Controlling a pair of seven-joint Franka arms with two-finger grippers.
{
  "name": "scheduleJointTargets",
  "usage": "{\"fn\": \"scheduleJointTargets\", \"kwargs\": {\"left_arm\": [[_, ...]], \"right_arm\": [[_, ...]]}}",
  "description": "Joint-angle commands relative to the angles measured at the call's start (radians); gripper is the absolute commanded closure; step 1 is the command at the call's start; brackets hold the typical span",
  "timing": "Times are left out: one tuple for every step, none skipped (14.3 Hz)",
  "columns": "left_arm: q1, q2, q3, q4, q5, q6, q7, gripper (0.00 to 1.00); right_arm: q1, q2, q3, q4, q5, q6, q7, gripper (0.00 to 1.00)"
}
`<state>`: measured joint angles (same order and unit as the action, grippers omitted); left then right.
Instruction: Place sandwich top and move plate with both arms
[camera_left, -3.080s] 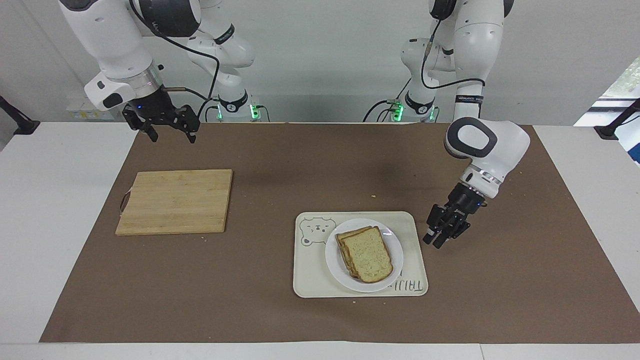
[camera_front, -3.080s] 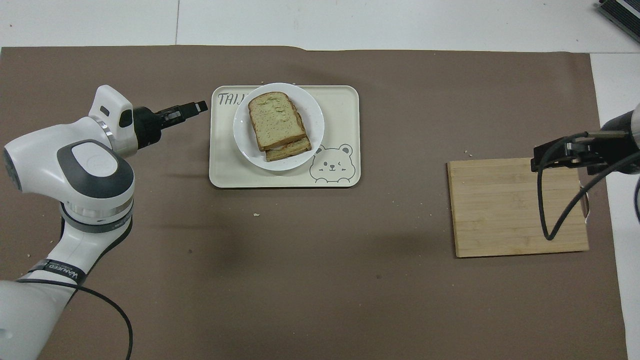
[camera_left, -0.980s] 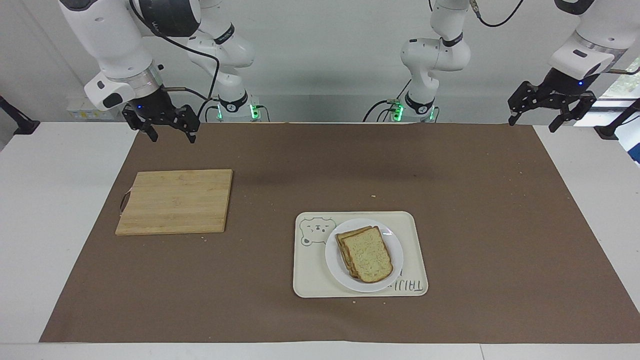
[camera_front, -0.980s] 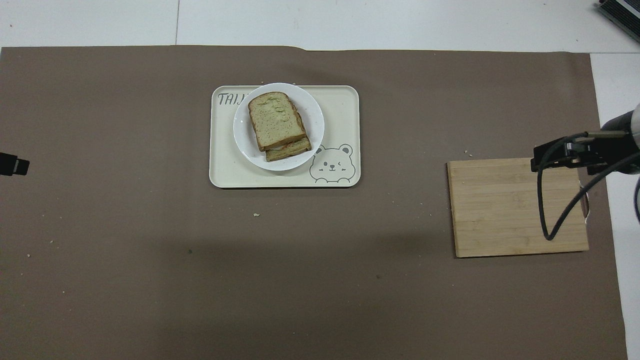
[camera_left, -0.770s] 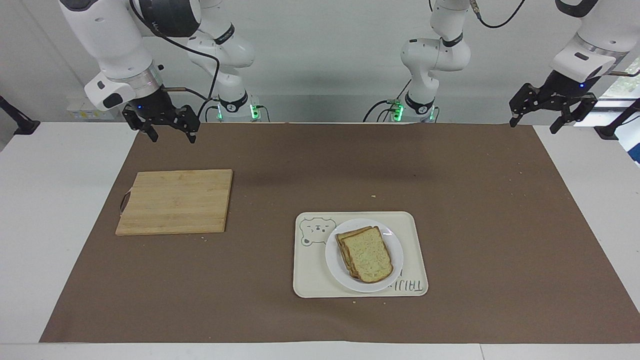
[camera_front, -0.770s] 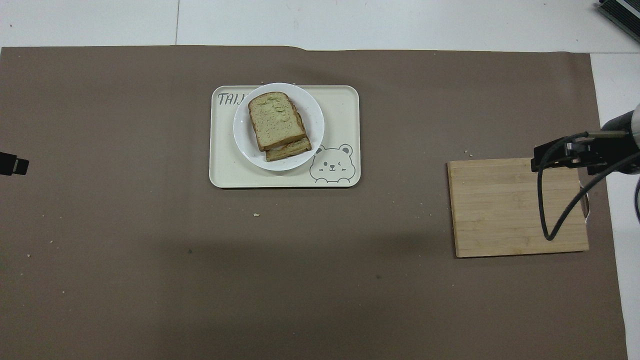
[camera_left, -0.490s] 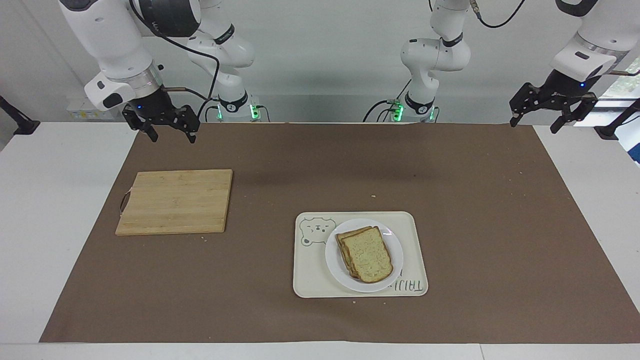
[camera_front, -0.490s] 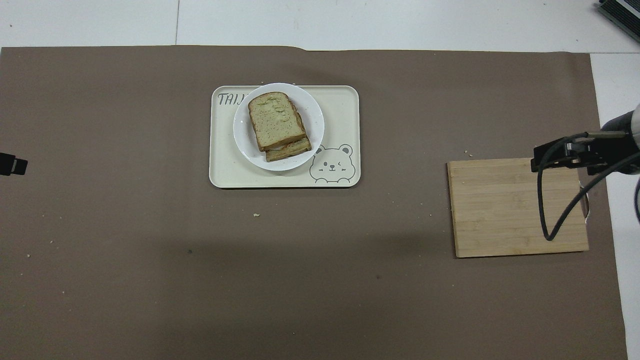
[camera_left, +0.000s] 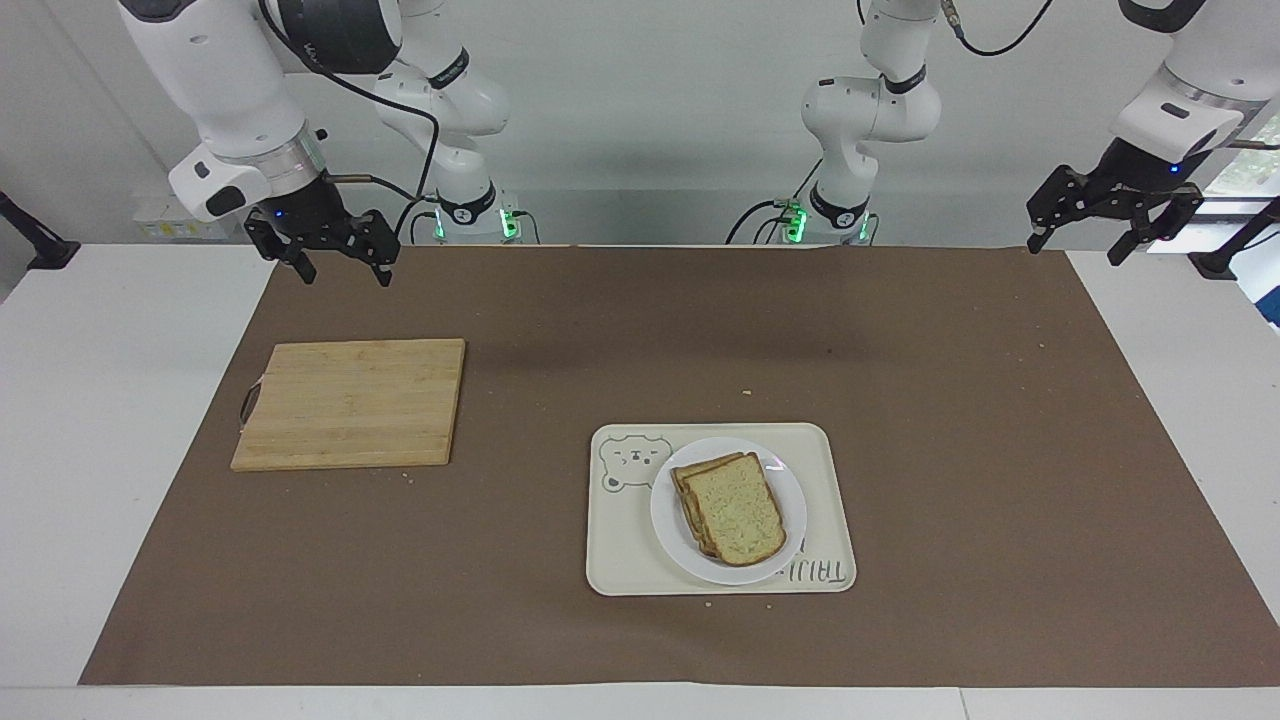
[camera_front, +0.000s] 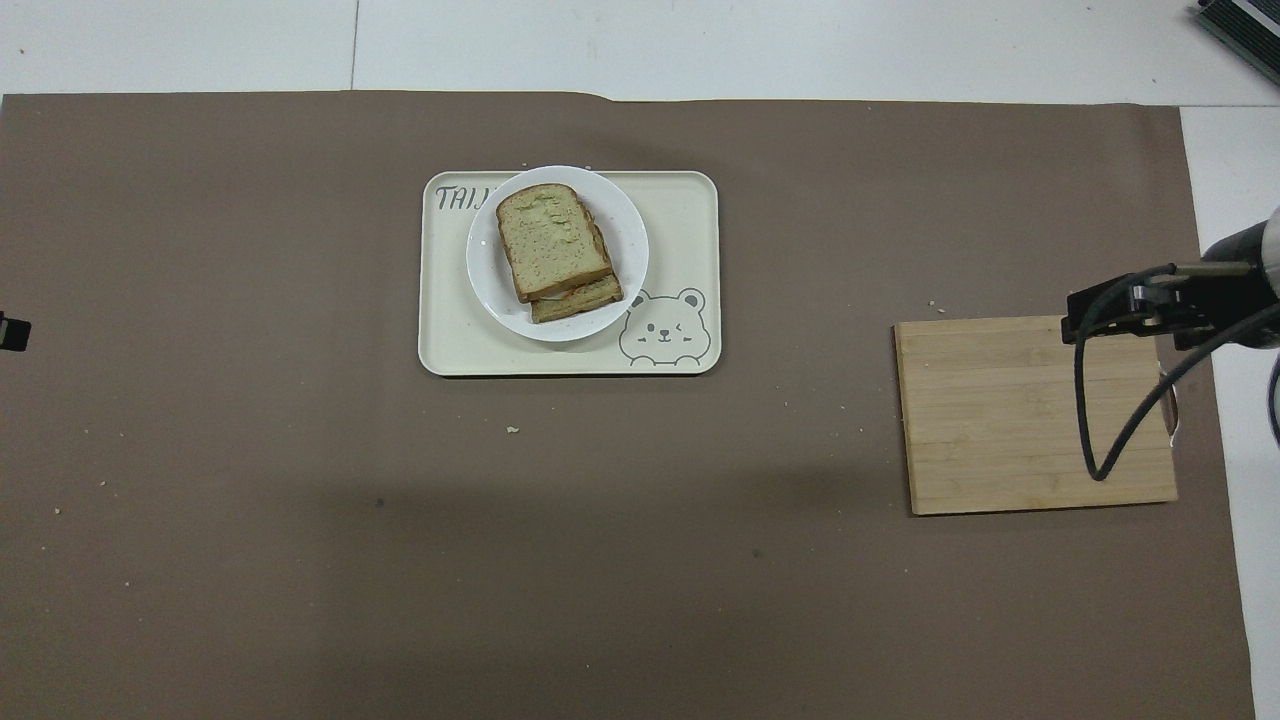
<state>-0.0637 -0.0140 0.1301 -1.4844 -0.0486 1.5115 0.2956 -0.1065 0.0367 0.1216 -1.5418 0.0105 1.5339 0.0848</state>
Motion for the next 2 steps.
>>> {"fn": "scheduleJointTargets", "kwargs": {"left_arm": [[0.08, 0.0, -0.093, -0.002, 0.019, -0.023, 0.004, 0.0], [0.1, -0.004, -0.124, -0.004, 0.019, -0.03, 0.004, 0.0]], "right_arm": [[-0.009, 0.005, 0.01, 0.012, -0.007, 0.002, 0.016, 0.0], [-0.009, 0.005, 0.01, 0.012, -0.006, 0.003, 0.016, 0.0]]}}
